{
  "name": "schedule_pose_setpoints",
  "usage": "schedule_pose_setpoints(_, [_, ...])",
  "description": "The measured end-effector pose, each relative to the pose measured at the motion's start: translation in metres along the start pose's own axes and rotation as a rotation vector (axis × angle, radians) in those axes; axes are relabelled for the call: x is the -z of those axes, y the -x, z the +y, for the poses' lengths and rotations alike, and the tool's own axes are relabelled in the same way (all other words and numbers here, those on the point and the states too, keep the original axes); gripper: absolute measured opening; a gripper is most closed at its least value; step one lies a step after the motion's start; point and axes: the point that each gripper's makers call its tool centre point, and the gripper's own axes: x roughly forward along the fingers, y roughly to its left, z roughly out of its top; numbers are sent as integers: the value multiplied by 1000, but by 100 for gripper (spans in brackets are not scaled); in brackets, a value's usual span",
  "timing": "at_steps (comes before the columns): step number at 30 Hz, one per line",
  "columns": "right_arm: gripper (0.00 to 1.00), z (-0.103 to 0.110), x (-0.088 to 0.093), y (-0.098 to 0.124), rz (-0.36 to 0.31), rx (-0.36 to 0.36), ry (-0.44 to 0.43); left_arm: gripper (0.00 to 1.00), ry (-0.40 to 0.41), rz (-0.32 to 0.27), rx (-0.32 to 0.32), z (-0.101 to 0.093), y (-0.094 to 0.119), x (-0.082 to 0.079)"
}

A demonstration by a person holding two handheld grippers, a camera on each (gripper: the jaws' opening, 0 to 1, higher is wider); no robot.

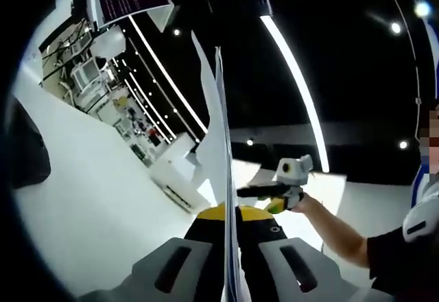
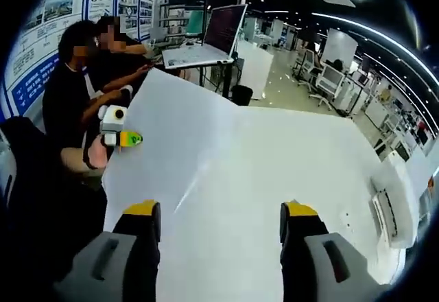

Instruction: Organize the stack of printing papers by aligning and flattening the scattered papers on the table

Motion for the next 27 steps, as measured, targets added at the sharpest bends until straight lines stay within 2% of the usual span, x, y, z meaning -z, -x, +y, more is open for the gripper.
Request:
schedule_pose_setpoints(4, [67, 2, 12, 8, -1, 9, -10, 6, 0, 0, 2, 0, 0, 0])
schedule_pose_setpoints(9, [68, 7, 19, 19, -10, 15, -10, 6, 1, 1, 1, -1, 0, 1])
schedule_pose_setpoints(15, [68, 21, 29, 35, -38, 24, 5, 6, 6, 4, 2, -3, 0, 1])
schedule_pose_setpoints(18, [68, 33, 40, 43, -50, 24, 10, 6, 9, 4, 4, -3, 0, 1])
schedule_pose_setpoints(27, [70, 49, 70, 62, -81, 33, -15, 6, 8, 10, 4, -2, 0, 2])
